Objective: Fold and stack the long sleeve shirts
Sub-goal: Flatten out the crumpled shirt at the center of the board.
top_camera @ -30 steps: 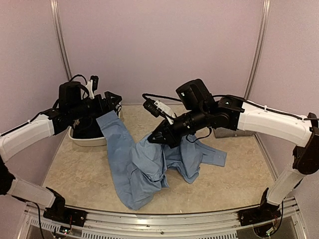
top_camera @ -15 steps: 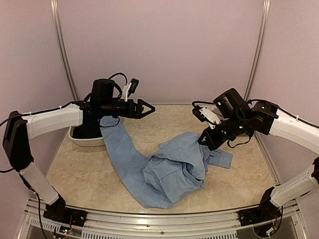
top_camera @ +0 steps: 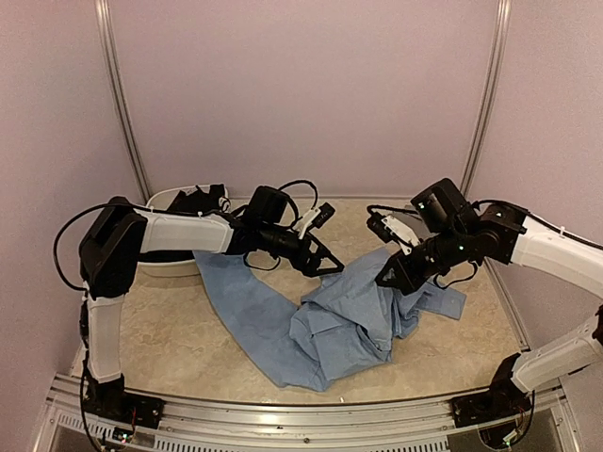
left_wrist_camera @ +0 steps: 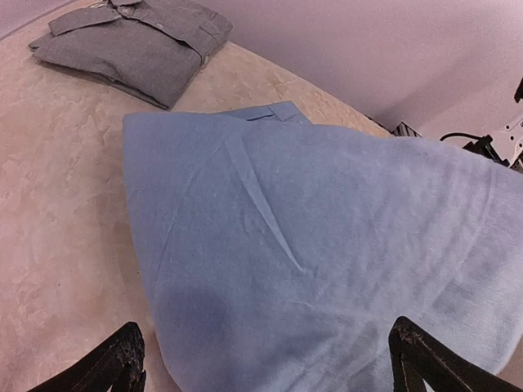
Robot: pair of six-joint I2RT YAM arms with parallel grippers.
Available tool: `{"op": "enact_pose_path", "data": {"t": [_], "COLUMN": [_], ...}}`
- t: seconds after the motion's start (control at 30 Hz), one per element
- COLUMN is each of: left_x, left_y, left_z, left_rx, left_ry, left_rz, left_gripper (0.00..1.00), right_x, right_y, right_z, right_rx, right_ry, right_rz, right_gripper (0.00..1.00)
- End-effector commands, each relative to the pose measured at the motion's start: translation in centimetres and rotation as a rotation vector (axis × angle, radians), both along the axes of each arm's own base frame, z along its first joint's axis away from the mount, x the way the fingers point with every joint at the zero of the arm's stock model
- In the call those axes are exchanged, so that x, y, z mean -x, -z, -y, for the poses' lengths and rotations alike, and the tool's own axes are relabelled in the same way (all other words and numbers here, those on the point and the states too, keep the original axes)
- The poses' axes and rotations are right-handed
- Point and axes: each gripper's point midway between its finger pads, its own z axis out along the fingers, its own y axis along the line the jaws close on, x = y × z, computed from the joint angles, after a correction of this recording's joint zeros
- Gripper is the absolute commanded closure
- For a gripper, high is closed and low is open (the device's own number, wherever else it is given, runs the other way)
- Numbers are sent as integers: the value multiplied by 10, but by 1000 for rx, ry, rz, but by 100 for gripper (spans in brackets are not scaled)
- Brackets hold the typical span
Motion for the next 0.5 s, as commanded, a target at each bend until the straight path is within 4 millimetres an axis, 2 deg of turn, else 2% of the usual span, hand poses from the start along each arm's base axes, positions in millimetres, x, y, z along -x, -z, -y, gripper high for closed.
{"op": "enact_pose_path", "data": {"t": [0.0, 0.1, 0.17, 0.2, 0.3, 0.37, 0.47], "left_x": [4, 6, 14, 22, 44, 54, 68], "left_y": [-6, 23, 41, 47, 48, 50, 56], "left_z": [19, 25, 29, 31, 37, 39, 40], "left_rx": [64, 13, -7, -4, 39, 55, 72], "left_ry": [122, 130, 161, 187, 282, 322, 363], "left_rz": [-13, -136, -201, -233, -307, -356, -435], "left_gripper": [1, 1, 1, 1, 1, 6, 23], "right_x": [31, 43, 45, 44, 40, 37, 32], "right_y": [-64, -69, -62, -57, -48, -44, -35], "right_z": [-29, -26, -22, -20, -16, -15, -12], "right_rx": [-285, -338, -331, -317, -287, -273, -241], "right_ry": [-246, -264, -243, -227, -198, -184, -151], "right_rz": [95, 89, 71, 66, 61, 61, 58], "right_gripper": [100, 100, 100, 100, 100, 100, 100]}}
